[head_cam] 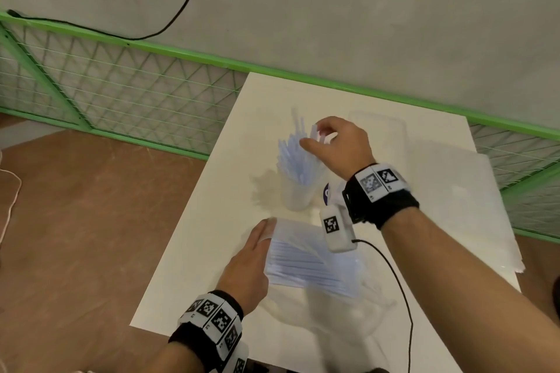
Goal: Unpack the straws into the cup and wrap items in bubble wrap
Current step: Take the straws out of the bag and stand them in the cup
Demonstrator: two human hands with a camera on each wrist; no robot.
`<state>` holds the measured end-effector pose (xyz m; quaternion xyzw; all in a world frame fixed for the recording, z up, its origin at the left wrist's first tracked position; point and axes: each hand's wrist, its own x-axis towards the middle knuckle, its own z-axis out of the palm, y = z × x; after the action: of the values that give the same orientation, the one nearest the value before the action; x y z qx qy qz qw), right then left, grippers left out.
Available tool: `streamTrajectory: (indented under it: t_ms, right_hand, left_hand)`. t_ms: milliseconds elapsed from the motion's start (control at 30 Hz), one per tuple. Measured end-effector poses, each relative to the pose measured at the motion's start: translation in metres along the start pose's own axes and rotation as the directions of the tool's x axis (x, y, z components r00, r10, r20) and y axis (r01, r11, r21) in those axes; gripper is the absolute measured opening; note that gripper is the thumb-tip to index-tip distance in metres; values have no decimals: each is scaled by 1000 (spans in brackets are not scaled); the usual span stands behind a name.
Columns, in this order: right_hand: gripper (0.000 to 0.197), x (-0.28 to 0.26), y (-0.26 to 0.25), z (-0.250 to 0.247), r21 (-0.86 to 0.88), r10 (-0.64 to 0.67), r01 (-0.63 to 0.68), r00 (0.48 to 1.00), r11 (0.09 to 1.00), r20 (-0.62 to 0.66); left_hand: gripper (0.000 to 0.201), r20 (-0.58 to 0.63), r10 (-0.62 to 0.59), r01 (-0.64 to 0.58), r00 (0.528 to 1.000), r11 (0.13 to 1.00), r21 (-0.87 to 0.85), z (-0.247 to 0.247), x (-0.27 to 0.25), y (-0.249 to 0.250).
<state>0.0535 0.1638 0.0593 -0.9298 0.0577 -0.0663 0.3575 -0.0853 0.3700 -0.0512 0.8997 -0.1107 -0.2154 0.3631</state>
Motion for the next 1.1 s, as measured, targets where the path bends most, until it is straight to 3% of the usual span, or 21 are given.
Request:
streamTrajectory:
  t_ms: [100,167,400,533,600,700,833,1000,1100]
  right_hand:
    - [65,-3,9,7,51,-91,99,986,994,-138]
    - [71,-4,9,12,15,-206,211,965,977,-160]
    - [84,-3,-4,38,-266,-422,419,905,868,52]
    - [75,6,-10,49,-414,-493,527,848,742,195]
    - [62,13,-9,51,-454,-469,515,855,727,221]
    - [51,15,0,48,-437,-398,406,910,803,114]
    - [77,3,4,47,-434,-341,398,917,808,207]
    - [83,-22,10,41,-327,-265,272,962,905,67]
    - [92,-37,18,46,-357,-189,221,974,908,125]
  left_hand:
    - [99,9,-15,15,1000,1000,-9,0,1,-1]
    - [100,16,-17,17,1000,1000,-5,1,1,-1]
    - [102,33,-32,31,999,999,8,2,1,-3]
    - [102,38,-29,28,999,999,26,2,-2,-4]
    - [101,36,-30,29,999,999,29,2,-3,-3]
    - [101,35,-33,32,999,999,34,1,-3,-2]
    - [101,35,-38,37,999,999,35,3,-3,-3]
    - [100,27,-36,35,999,999,37,3,-2,-5]
    - [101,27,-26,25,999,999,38,4,-2,-7]
